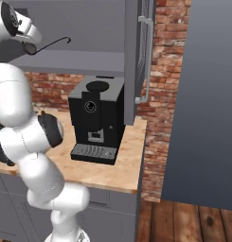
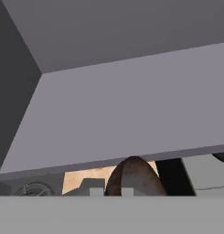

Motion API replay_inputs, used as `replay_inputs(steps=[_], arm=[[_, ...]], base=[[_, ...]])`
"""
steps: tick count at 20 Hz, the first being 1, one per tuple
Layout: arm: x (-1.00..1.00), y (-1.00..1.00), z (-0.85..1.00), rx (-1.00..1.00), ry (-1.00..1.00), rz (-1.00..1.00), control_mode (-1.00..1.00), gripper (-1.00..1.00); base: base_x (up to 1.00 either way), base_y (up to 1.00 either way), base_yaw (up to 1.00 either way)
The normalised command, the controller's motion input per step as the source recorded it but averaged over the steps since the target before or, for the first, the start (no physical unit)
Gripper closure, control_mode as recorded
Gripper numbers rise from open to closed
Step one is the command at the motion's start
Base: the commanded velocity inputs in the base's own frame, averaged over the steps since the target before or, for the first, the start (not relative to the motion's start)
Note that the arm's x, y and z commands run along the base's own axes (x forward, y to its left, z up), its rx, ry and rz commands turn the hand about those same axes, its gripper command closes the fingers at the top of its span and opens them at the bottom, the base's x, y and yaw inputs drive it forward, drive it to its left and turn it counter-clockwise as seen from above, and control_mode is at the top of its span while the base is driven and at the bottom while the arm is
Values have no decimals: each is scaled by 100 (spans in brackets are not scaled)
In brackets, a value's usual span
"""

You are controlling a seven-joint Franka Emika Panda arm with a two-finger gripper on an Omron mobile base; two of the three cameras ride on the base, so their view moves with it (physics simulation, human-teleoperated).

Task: Open the cabinet and move the ladle to the pot. Then close the cabinet.

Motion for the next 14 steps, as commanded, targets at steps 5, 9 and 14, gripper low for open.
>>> replay_inputs(steps=[5,9,14], arm=[[-100,-36,12,5,-8,-1,-100,100],[-100,-62,10,4,0,0,-100,100],[-100,-65,0,3,0,0,-100,100]], base=[[0,0,0],[0,0,0],[0,0,0]])
